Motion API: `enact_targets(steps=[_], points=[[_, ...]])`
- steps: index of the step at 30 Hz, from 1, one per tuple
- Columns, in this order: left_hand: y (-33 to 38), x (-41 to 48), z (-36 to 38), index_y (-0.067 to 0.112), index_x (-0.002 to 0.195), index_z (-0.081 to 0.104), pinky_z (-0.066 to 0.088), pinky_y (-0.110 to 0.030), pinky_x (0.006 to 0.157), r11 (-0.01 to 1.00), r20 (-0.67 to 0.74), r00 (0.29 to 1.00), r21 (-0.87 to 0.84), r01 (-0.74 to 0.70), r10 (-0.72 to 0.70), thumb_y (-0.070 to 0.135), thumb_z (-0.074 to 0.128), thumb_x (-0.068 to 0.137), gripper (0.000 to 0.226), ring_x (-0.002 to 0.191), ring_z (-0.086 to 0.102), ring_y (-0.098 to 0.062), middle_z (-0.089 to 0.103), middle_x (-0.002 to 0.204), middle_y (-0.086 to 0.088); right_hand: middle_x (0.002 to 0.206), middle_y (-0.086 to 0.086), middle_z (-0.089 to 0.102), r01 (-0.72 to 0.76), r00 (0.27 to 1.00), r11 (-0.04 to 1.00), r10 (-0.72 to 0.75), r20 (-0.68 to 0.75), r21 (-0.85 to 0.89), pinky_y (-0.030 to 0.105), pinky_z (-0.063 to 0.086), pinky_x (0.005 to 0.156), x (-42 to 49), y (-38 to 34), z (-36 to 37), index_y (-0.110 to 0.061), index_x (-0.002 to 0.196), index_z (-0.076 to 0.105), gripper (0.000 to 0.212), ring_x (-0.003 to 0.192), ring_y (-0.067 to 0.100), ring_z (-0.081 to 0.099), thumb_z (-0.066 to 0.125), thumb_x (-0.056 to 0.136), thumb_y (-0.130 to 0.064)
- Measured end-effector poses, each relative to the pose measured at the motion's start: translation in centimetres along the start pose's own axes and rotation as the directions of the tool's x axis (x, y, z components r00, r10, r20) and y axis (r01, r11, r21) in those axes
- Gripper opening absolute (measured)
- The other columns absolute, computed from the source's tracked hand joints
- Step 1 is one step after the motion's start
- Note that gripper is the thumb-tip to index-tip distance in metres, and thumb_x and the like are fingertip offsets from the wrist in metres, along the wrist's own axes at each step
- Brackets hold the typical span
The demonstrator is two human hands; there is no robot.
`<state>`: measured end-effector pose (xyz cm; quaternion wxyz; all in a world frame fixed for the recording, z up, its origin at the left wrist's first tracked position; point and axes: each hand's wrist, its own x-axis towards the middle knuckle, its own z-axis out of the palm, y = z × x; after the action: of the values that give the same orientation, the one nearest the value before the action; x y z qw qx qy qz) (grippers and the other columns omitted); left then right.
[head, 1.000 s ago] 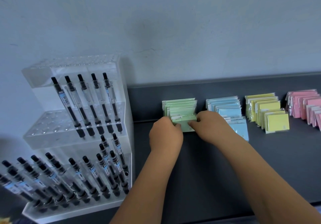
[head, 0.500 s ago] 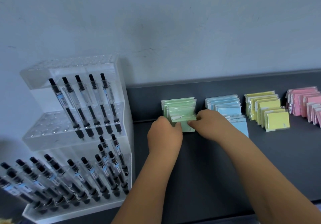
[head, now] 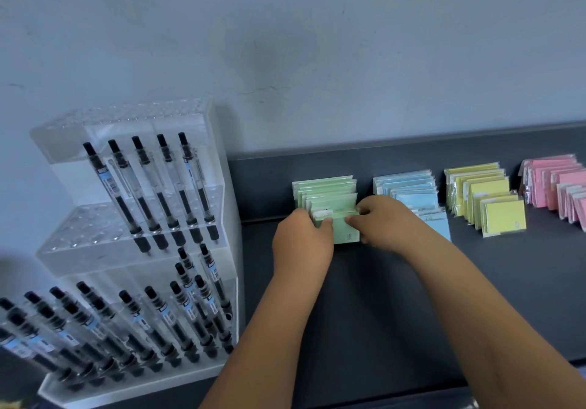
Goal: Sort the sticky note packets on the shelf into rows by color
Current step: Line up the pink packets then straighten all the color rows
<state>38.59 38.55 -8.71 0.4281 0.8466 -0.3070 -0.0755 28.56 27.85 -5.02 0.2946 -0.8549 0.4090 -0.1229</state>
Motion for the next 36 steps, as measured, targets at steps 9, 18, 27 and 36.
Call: enact_targets(steps=[9,18,27,36], points=[[0.5,-0.6,-0.4,0.015,0.102,0.06,0.039,-0.031,0.063,0.998,-0.024,1.0,0.06,0.002,-0.001,0.041,0.063,0.097,0.027,0.085,0.059,-0.019,0.065,0.097,0.0,0.07,0.01,0.052,-0.038,0.999,0.999,0.038,-0.028,-0.03,0.033,0.036,0.06,-0.2,-0.2,0.1,-0.013,0.068,0.044,0.037,0.064,0.023,0.048,0.064,0.093,-0.031],[1.1,-1.2,-1.2,0.014,0.112,0.057,0.039,-0.03,0.067,0.991,-0.031,0.999,0.127,-0.032,0.036,0.039,0.067,0.094,0.031,0.089,0.058,-0.019,0.062,0.106,-0.002,0.065,0.003,0.041,-0.049,0.994,0.996,0.041,-0.1,-0.079,0.031,0.027,0.051,-1.0,-0.9,-0.2,-0.014,0.067,0.04,0.039,0.059,0.018,0.039,0.071,0.086,-0.029],[2.0,-2.3,-1.8,0.013,0.116,0.056,0.041,-0.034,0.072,0.968,-0.016,0.997,0.241,-0.069,0.075,0.052,0.055,0.097,0.043,0.1,0.058,-0.025,0.059,0.11,-0.004,0.073,0.002,0.055,-0.069,0.982,0.985,0.038,-0.187,-0.159,0.034,0.038,0.058,-2.6,-1.7,-1.2,-0.011,0.078,0.052,0.029,0.07,0.022,0.051,0.065,0.088,-0.034],[3.6,-3.7,-3.9,0.011,0.152,0.043,0.026,-0.051,0.122,0.865,-0.033,0.973,0.465,-0.186,0.228,0.064,0.028,0.1,0.075,0.152,0.026,-0.034,0.04,0.159,-0.008,0.169,0.001,0.023,0.13,0.933,0.948,-0.217,-0.288,-0.292,0.036,0.019,0.125,-6.1,-1.7,-1.9,-0.023,0.163,0.024,0.077,0.158,0.02,0.013,0.05,0.099,-0.057]])
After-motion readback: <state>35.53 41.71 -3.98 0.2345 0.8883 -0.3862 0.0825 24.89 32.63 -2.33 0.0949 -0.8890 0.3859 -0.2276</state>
